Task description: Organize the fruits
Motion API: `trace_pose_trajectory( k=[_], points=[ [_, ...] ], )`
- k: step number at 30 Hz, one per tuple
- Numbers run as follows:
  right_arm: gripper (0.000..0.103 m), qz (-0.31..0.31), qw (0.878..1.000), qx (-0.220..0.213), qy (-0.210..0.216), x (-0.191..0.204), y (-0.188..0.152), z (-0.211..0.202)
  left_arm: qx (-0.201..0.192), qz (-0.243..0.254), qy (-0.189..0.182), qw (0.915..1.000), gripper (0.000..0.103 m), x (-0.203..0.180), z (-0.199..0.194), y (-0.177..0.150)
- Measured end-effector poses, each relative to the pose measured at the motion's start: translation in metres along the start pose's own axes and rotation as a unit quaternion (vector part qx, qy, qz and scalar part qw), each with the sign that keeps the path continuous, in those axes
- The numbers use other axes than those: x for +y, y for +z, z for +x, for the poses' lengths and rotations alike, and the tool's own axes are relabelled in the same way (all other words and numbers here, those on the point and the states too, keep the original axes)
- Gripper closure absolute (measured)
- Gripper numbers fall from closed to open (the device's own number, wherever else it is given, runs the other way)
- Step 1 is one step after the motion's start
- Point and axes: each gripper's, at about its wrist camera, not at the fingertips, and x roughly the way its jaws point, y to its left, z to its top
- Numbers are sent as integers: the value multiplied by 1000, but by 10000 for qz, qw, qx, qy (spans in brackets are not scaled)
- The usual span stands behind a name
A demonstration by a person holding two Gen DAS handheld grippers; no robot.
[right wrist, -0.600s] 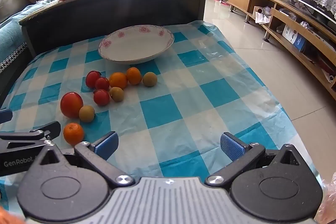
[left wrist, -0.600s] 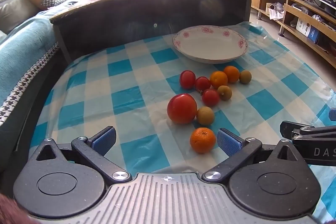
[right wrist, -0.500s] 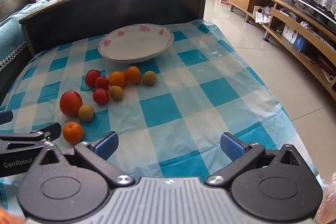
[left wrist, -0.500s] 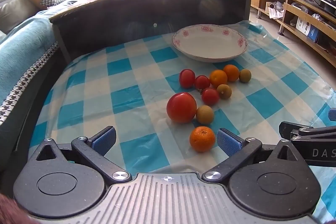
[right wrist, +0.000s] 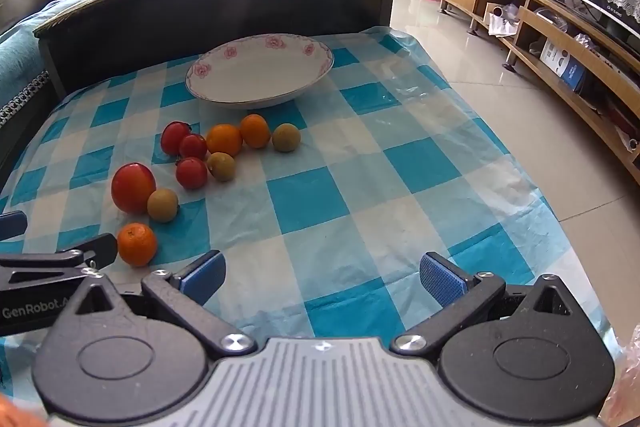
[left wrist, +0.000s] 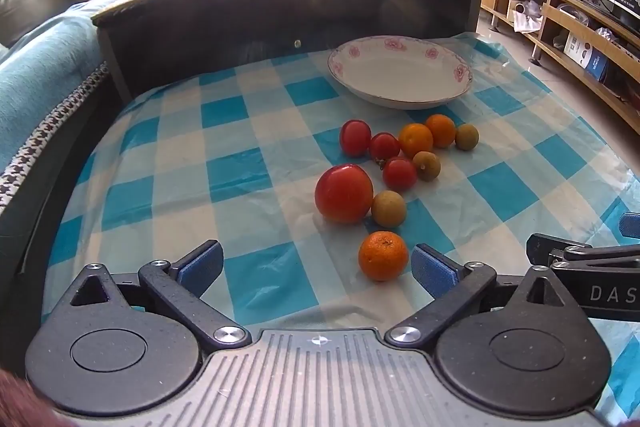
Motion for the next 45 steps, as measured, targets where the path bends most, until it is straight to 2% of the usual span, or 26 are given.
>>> trace_pose_trajectory(
  k=[37,45],
  points=[
    [0,-20,9999,142,-2,4,-1,6,158,-84,-108,9998,5,5,6,1],
    [0,-50,9998,202,22,7,-1,8,199,-195,-254,9993,6,12,11,-3]
  ],
)
